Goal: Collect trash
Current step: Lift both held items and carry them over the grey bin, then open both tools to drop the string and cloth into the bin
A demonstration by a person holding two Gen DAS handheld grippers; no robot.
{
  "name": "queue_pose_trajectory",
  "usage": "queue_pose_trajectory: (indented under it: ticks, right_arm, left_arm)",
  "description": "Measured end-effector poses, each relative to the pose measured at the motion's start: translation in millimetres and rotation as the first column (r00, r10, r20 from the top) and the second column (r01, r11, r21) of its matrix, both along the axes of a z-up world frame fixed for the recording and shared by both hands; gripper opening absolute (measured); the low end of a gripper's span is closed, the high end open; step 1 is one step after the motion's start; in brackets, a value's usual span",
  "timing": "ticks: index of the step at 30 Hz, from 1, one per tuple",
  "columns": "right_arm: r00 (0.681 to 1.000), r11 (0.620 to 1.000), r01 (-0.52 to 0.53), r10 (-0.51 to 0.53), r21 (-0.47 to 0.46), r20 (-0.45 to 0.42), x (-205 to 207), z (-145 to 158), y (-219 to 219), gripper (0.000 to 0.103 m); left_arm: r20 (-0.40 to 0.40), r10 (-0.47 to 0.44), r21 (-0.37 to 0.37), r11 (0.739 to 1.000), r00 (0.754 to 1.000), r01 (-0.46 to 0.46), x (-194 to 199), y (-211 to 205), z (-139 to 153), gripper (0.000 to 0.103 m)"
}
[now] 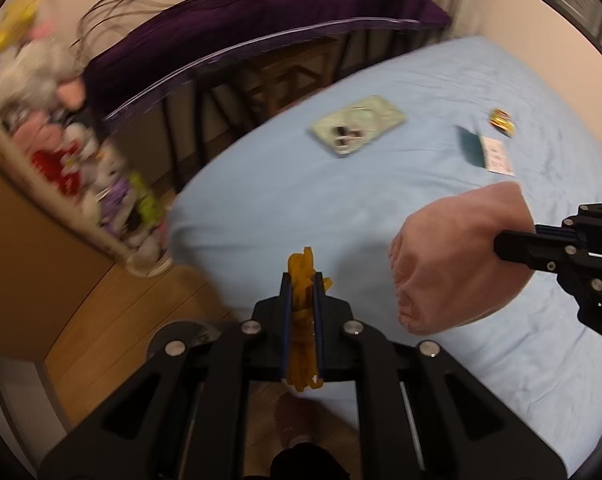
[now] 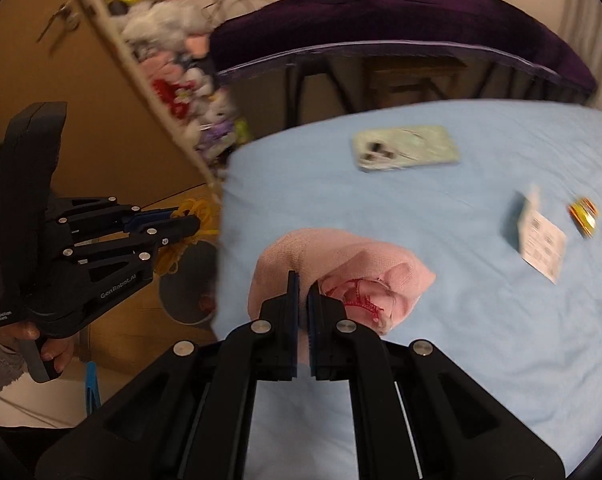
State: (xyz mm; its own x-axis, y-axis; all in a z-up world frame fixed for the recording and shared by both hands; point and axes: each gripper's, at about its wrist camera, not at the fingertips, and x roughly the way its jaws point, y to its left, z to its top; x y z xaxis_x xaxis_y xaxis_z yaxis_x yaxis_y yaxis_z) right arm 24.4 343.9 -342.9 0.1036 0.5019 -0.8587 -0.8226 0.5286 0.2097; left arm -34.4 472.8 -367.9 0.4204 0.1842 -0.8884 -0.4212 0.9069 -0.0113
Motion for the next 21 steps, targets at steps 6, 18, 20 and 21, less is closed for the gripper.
queue_pose_trajectory:
  ticks: [6, 18, 20, 21]
  right_arm:
    - [0.984, 0.984, -0.18, 0.18, 0.002, -0.005, -42.3, -10.7, 93.6, 0.003]
    - [0.907, 0.907, -0.419, 0.418, -0.03, -0.048, -127.1, -54.4, 220.2, 0.003]
    - [0.902, 0.902, -0.43, 0.427, -0.045, -0.068, -139.5, -64.2, 235.0, 0.004]
    - [0.901, 0.901, -0.431, 0.426, -0.055, -0.085, -144.8, -69.1, 243.1, 0.004]
  left_arm:
    - [-0.031, 0.167, -0.014, 0.986, 0.985, -0.168, -60.6, 66.8, -18.6, 0.01]
    - [-0.062, 0.378, -0.056, 0.923, 0.924, -0.381, -161.6, 146.3, -62.2, 0.01]
    - [-0.066, 0.389, -0.07, 0.917, 0.919, -0.393, -170.5, 153.3, -73.6, 0.011]
    - [-0.069, 0.397, -0.069, 0.913, 0.915, -0.401, -173.6, 156.5, -79.2, 0.012]
